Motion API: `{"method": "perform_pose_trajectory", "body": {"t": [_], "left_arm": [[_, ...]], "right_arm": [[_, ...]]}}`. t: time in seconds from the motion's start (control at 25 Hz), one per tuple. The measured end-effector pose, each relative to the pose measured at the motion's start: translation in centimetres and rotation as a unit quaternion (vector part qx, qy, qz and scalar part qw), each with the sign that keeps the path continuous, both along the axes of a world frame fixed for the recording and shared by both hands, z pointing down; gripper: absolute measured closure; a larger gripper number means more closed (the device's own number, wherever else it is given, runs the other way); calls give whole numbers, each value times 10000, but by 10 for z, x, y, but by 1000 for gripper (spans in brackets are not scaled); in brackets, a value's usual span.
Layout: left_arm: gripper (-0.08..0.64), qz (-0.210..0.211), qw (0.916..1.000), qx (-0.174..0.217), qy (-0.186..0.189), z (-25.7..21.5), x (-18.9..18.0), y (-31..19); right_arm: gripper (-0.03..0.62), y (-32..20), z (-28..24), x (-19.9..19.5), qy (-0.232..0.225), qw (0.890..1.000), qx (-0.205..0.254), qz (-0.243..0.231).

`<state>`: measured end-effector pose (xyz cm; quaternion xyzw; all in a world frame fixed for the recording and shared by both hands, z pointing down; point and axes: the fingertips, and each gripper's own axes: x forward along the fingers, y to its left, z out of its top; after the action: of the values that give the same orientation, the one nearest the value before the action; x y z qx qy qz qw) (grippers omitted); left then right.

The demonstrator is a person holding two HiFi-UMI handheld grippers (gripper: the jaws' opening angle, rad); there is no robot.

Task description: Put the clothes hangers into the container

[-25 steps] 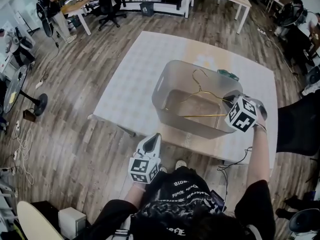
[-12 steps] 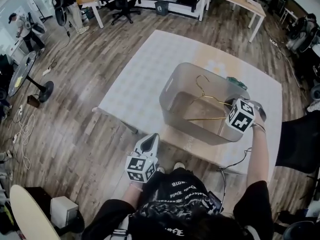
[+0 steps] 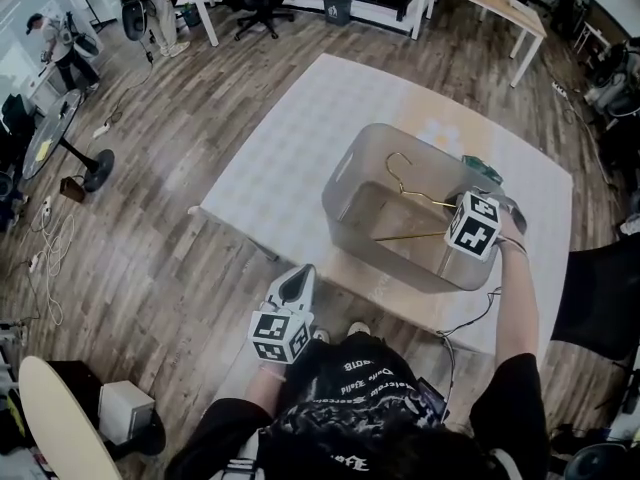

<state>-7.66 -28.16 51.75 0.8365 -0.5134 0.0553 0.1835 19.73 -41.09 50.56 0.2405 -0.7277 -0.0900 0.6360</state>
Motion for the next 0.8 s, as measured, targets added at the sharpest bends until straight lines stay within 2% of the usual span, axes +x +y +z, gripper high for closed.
{"method": "perform_pose_trajectory", "body": {"t": [0.4, 0.8], "left_arm": [[540, -81, 9999, -56, -87, 4, 6, -6], [540, -103, 9998, -74, -177, 2, 11, -12]], "right_arm": [[574, -23, 15, 2, 33, 9999, -70, -117], [575, -33, 25, 11, 74, 9999, -146, -19]]}}
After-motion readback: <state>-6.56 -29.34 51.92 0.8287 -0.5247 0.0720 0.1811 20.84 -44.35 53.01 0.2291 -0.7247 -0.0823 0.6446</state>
